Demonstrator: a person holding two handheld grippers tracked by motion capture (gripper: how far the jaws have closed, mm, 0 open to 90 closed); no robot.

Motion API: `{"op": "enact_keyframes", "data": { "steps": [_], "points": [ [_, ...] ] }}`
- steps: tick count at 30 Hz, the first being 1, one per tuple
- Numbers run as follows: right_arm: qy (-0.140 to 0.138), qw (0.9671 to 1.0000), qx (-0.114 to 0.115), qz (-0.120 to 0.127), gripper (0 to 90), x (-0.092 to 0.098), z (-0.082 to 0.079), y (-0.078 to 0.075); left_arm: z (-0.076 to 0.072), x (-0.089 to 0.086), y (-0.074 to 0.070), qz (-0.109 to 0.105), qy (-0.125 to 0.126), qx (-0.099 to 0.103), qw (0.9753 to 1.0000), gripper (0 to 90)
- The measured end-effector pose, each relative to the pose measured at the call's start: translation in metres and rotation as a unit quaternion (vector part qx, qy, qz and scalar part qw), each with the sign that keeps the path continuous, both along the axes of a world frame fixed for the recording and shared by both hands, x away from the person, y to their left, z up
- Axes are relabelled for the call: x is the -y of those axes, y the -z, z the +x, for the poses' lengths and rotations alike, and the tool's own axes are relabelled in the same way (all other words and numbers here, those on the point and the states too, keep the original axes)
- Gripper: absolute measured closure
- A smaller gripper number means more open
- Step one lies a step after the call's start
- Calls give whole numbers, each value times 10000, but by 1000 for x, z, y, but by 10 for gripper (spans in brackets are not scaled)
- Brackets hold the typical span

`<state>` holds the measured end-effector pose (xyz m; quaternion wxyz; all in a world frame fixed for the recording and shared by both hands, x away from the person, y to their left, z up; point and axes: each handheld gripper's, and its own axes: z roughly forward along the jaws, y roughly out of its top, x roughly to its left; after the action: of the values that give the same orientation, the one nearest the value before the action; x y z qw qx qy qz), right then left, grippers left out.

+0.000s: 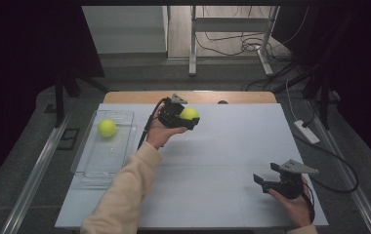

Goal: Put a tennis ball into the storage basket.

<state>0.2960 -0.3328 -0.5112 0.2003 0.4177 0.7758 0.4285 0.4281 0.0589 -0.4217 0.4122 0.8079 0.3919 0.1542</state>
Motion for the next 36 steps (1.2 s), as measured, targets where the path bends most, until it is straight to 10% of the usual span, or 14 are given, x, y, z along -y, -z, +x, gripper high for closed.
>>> {"op": "enact_keyframes", "data": {
  "steps": [36],
  "points": [
    [5,10000,-5,-12,140,0,0,0,-20,-34,-12,32,-253,154,9996,272]
  ]
}}
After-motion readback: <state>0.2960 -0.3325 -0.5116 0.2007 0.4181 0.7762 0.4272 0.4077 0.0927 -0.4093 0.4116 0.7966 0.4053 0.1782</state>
